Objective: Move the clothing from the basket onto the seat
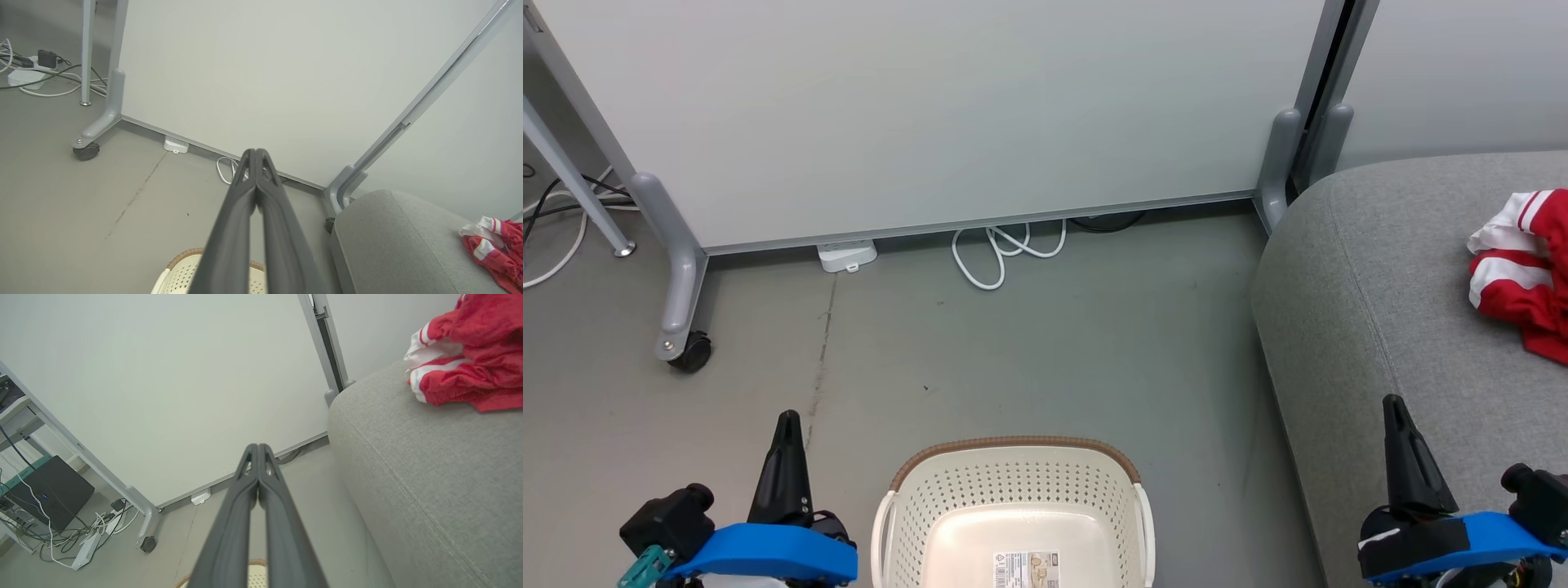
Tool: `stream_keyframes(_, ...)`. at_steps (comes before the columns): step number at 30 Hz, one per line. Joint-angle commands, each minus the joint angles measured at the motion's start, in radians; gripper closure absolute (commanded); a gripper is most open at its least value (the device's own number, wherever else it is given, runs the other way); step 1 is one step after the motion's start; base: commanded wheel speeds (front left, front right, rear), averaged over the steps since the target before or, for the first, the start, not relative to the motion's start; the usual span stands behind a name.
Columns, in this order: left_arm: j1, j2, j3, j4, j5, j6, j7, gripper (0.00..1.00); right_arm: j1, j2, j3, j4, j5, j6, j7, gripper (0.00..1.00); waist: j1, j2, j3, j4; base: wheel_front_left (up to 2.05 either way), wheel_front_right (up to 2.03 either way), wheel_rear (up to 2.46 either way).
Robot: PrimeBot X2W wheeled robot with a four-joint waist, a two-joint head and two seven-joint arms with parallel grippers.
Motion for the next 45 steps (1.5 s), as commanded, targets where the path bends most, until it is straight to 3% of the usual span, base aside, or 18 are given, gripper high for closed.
stream_keyframes(1, -0.032, 0.002, 0.009, -0.018, -0.043, -0.004, 0.010, 1.00, -0.027, -0.001, -0.005, -0.011, 0.046, 0.000, 0.011, 1.00, 0.0000, -0.0001, -0.001, 0.000, 0.00, 0.00, 0.00)
stream_keyframes(45, -0.065, 0.003, 0.074, -0.027, -0.607, -0.012, 0.160, 1.00, -0.067, -0.002, -0.025, 0.020, 0.628, 0.000, 0.164, 1.00, 0.0000, -0.0001, -0.015, -0.010, 0.00, 0.00, 0.00)
